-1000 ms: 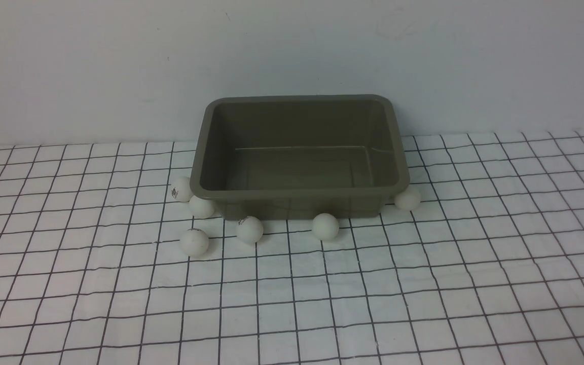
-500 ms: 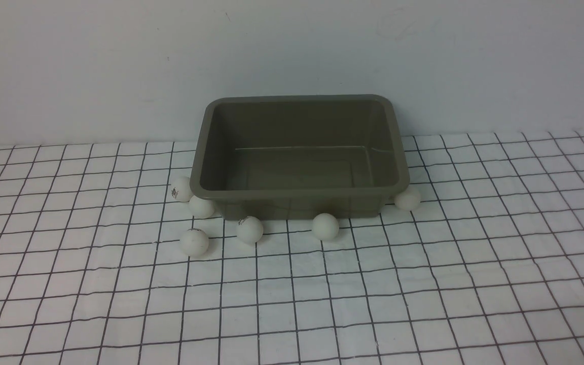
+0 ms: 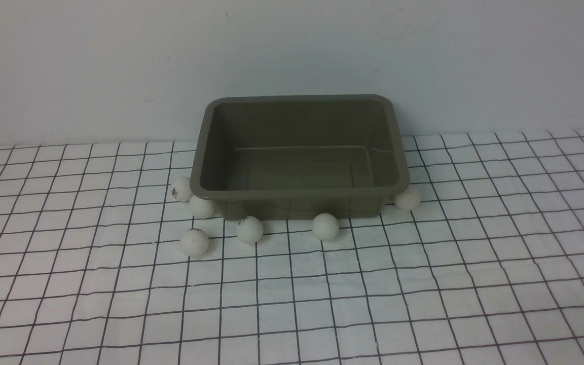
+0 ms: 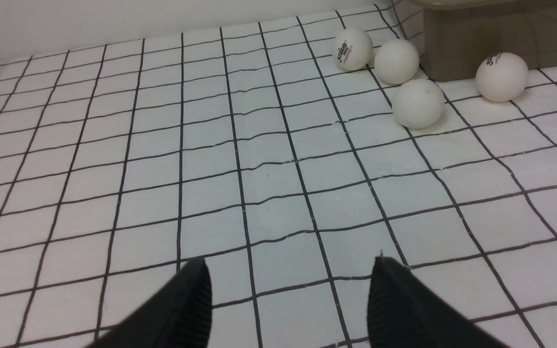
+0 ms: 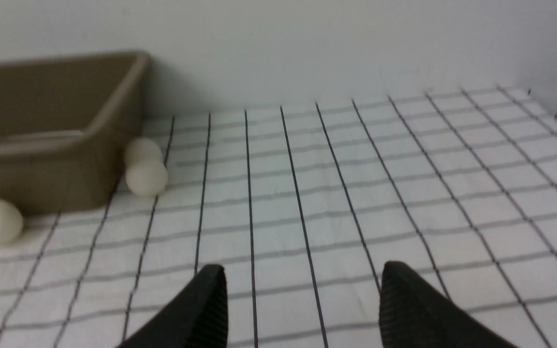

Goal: Put the table tennis balls into the box on the white checkered tablecloth.
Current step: 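Reach for and grasp a ping pong ball on the table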

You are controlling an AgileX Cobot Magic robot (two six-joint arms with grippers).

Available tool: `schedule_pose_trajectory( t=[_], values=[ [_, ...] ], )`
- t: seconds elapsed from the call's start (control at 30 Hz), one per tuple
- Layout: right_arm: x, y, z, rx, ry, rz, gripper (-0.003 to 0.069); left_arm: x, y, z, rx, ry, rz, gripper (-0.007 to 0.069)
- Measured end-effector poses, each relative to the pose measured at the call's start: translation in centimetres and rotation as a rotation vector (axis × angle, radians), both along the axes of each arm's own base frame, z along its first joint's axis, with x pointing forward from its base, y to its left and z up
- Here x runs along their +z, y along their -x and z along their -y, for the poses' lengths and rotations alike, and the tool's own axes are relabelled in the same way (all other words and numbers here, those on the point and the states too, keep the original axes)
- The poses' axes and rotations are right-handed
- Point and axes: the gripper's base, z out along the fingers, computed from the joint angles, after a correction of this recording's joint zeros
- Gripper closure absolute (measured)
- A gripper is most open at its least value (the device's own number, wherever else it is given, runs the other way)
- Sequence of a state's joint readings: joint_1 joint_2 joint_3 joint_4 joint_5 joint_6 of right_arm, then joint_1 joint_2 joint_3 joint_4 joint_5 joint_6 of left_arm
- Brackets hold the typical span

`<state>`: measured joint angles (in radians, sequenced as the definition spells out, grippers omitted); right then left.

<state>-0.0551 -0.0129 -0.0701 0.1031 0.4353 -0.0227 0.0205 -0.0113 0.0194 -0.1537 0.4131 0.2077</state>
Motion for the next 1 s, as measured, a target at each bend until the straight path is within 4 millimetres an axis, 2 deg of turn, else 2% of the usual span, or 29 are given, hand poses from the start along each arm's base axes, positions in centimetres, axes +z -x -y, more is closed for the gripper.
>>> schedule_pose_trajectory(
  t=[0.03,0.1,0.13,0.37,1.0],
  values=[
    [1.7,0.3,0.0,0.001,0.002,0.046,0.0269,0.0,0.0,0.0,0.0,0.0,0.0,0.023],
    [2.7,0.6,0.0,0.002,0.003,0.07,0.0269,0.0,0.0,0.0,0.0,0.0,0.0,0.023],
    [3.9,0.9,-0.1,0.003,0.005,0.092,0.0269,0.0,0.0,0.0,0.0,0.0,0.0,0.023],
    [7.0,1.4,-0.2,0.008,0.005,0.093,0.0269,0.0,0.0,0.0,0.0,0.0,0.001,0.023],
    [7.2,1.3,-0.2,0.011,-0.003,0.071,0.0269,0.0,0.0,0.0,0.0,0.0,0.001,0.023]
  ],
)
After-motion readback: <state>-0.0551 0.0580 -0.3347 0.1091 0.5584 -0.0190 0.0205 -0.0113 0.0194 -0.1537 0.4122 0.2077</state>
